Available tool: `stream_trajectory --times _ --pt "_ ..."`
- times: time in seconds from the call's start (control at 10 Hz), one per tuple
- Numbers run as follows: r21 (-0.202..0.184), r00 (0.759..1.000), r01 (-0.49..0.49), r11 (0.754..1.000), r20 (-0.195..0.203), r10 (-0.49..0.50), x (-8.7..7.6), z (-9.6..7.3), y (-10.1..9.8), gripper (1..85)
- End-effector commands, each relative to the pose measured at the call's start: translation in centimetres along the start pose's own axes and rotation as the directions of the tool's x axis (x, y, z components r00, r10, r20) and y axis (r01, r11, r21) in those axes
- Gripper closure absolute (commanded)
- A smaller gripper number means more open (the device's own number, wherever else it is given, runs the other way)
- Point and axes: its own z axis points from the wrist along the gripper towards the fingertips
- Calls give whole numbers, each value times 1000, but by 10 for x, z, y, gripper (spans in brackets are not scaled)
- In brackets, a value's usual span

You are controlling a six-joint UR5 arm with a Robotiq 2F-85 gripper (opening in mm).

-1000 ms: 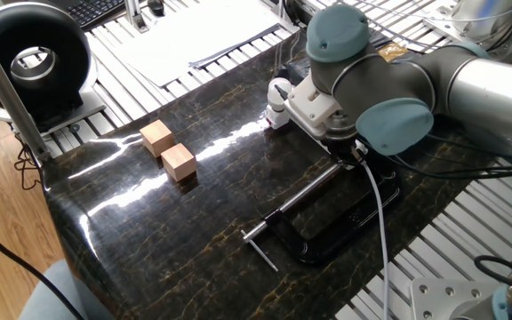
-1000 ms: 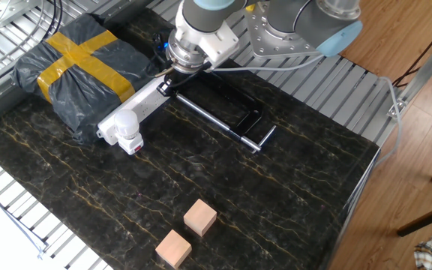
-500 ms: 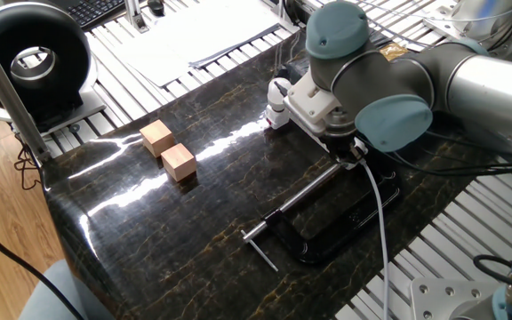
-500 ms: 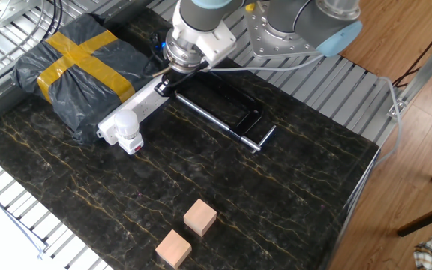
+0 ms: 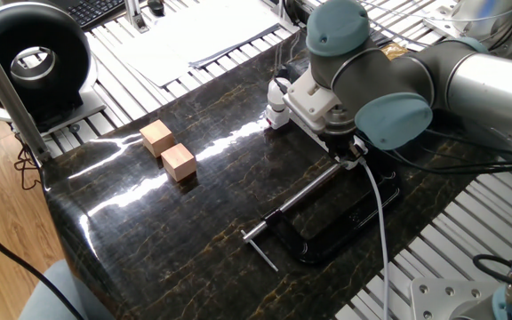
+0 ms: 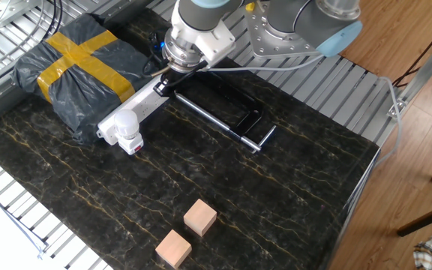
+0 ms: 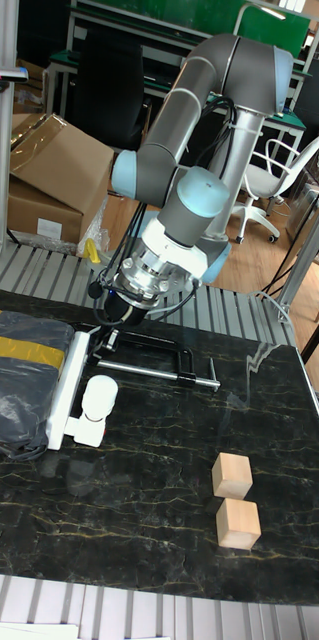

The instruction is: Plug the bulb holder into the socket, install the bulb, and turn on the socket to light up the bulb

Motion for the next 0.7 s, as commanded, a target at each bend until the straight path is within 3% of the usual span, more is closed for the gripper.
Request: stream_trajectory --times 0.0,0.1,0.3,0.4,0.6 --pt "6 1000 -9 1000 23 9 -9 -6 -3 843" --pt "7 1000 -8 1000 23 7 -12 -9 -4 843" --pt "15 998 -8 1000 68 7 -29 -14 -6 843" --pt "12 997 -13 1000 72 12 -34 -17 -4 843" --pt "-8 994 -18 1000 108 19 -44 -17 2 843"
